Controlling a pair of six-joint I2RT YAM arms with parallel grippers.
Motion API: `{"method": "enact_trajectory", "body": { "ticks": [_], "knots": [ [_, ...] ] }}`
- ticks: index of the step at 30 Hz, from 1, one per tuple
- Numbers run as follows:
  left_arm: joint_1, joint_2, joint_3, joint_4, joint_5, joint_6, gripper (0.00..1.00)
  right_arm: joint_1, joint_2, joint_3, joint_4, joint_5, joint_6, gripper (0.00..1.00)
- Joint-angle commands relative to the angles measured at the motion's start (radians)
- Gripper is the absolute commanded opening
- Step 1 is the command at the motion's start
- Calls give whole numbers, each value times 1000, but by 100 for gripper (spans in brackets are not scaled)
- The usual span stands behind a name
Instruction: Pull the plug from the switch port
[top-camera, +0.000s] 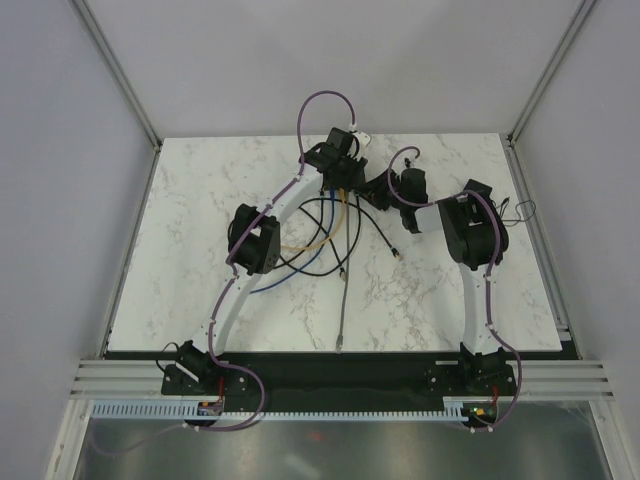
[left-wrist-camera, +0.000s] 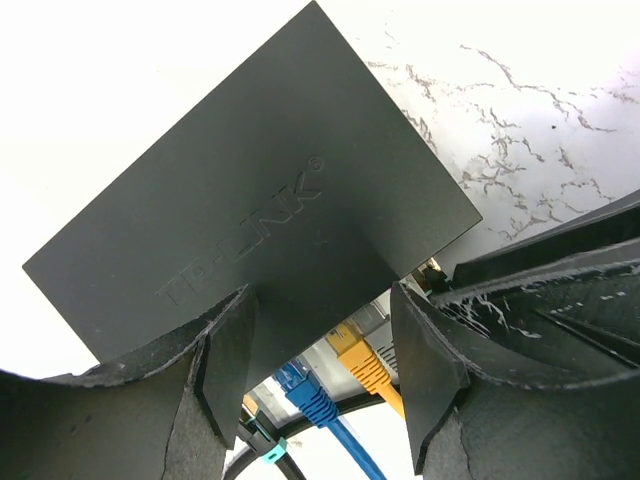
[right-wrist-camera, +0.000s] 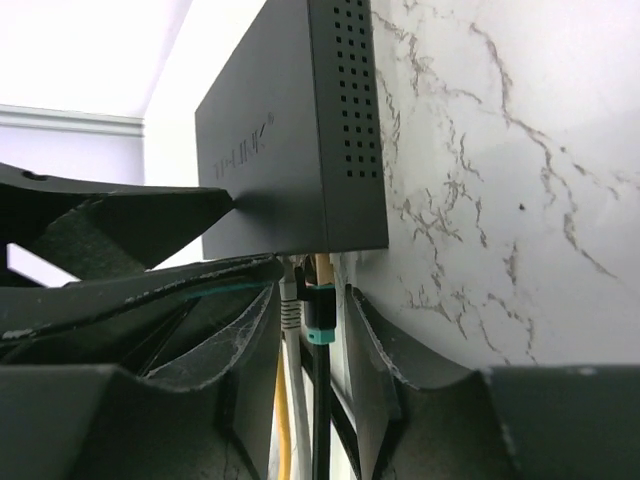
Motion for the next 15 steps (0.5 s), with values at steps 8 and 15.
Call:
{"method": "enact_trajectory", "body": {
  "ticks": [8,15],
  "knots": [
    [8,-2,-28,22,56,-39,63,-6,72,-49,65,-90,127,40],
    [8,-8,-44,22,53,-38,63,-18,110,-76,190,-89,232,34]
  ]
}}
